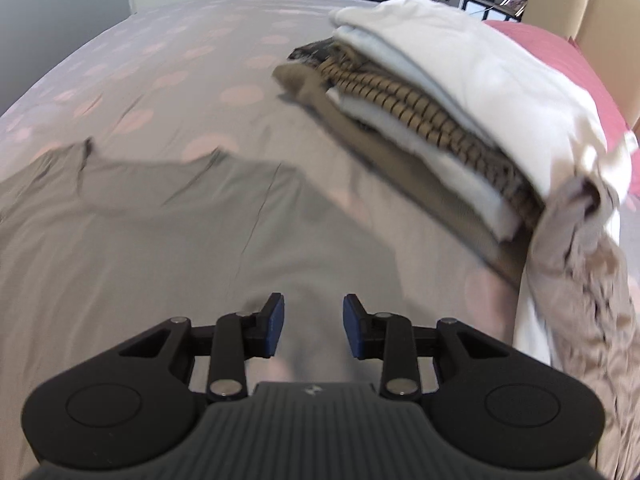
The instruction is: Fold clothes
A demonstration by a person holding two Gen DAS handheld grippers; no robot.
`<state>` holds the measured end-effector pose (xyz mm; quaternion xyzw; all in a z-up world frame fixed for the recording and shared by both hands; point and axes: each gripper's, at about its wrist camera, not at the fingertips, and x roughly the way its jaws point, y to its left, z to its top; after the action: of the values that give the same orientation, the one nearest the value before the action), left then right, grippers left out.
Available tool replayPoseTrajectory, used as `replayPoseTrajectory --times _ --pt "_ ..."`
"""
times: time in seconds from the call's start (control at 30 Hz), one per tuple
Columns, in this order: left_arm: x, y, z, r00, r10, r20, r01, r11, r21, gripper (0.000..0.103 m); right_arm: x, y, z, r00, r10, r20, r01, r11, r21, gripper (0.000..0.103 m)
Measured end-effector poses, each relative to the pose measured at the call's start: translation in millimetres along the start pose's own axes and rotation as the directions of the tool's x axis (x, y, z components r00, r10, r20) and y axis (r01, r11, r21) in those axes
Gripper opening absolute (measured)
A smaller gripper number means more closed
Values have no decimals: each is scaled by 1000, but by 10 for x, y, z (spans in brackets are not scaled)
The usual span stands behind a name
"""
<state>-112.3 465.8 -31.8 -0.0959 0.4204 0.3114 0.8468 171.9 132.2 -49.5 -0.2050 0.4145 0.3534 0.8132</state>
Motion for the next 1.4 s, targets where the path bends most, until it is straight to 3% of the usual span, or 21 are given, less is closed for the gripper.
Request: replayPoseTrajectory --times 0.27,0.5,0.67,0.7,0.73,0.8,0.93,1.1,1.23,1.4 --pt "-477 -46 -607 997 -42 -68 41 999 -15 37 -253 282 -886 995 43 -86 -48 998 -46 36" --pt "-742 -155 -1038 994 -68 -80 66 997 -28 41 -145 362 -1211 989 49 -143 -58 996 -64 42" --pt "-821 -190 -1181 995 -69 -78 64 996 -61 41 -40 397 -1340 988 10 -155 -25 995 -95 40" --pt "-830 -185 -1203 994 -74 -78 68 995 -76 42 -53 400 -1350 989 1 -147 -16 995 -99 29" --pt "-838 -180 -1224 994 -78 -78 71 993 -89 42 -77 401 -1355 990 -13 -141 -2 995 -103 10" --pt "-846 -175 -1258 993 -83 -83 74 991 -108 42 -140 373 -1353 991 -34 -127 21 994 -104 7" --pt "-869 -177 -1267 993 -83 -82 74 991 -115 42 -439 149 -1250 998 -44 -54 42 998 -38 6" --pt "-886 -169 -1212 993 -88 -73 78 987 -138 42 -1017 -445 -987 993 -99 57 89 981 170 6" --pt "-902 -200 -1135 993 -100 -56 90 985 -147 42 -1430 -960 -798 971 -201 126 160 947 280 6" --pt "-894 -260 -1092 994 -102 -51 94 986 -141 42 -1661 -1614 -661 931 -346 115 271 868 416 6"
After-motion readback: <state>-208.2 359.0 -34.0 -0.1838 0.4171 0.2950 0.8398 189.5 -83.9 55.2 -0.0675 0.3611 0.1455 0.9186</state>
